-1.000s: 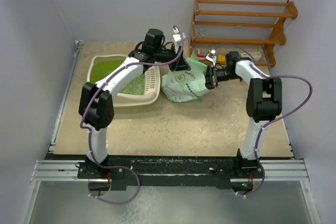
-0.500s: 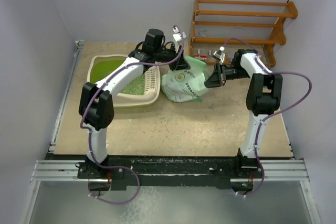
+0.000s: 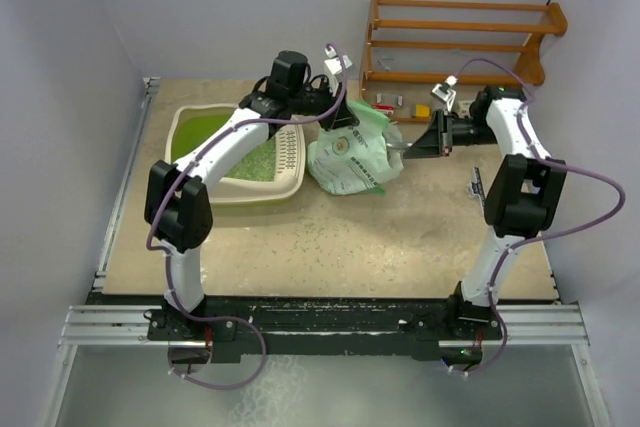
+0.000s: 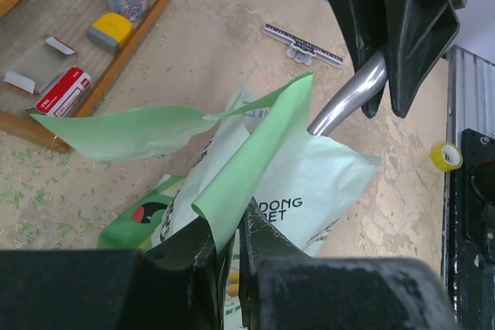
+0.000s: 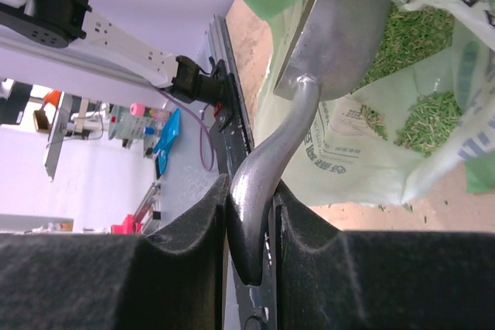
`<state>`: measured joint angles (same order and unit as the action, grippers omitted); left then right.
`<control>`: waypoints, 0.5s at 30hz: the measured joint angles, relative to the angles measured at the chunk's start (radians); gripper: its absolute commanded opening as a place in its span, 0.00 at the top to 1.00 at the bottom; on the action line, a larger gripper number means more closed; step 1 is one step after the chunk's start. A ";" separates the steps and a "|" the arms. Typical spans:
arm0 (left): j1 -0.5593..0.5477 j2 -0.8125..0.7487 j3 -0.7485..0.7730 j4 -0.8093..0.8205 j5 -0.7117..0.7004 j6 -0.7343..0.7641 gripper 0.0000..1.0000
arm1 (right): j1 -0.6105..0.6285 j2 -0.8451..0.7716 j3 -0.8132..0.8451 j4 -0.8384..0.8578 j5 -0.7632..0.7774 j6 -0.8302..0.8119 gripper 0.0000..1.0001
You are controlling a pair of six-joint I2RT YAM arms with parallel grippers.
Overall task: Fill the litter box with clean litter
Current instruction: 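Scoop the cat litter from the cat litter bag.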
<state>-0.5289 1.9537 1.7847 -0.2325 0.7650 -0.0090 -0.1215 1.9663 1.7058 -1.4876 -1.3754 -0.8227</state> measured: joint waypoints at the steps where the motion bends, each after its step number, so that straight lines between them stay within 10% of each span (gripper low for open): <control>1: 0.001 -0.003 0.000 -0.003 -0.003 0.002 0.93 | -0.009 -0.006 -0.001 -0.001 0.000 0.000 1.00; 15: 0.042 -0.123 -0.038 -0.041 -0.024 0.006 0.83 | -0.180 -0.077 -0.048 -0.017 -0.005 -0.015 1.00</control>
<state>-0.4873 1.8305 1.7470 -0.2737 0.7406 -0.0025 -0.3016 1.8893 1.6573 -1.5043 -1.3808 -0.8379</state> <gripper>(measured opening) 0.126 0.229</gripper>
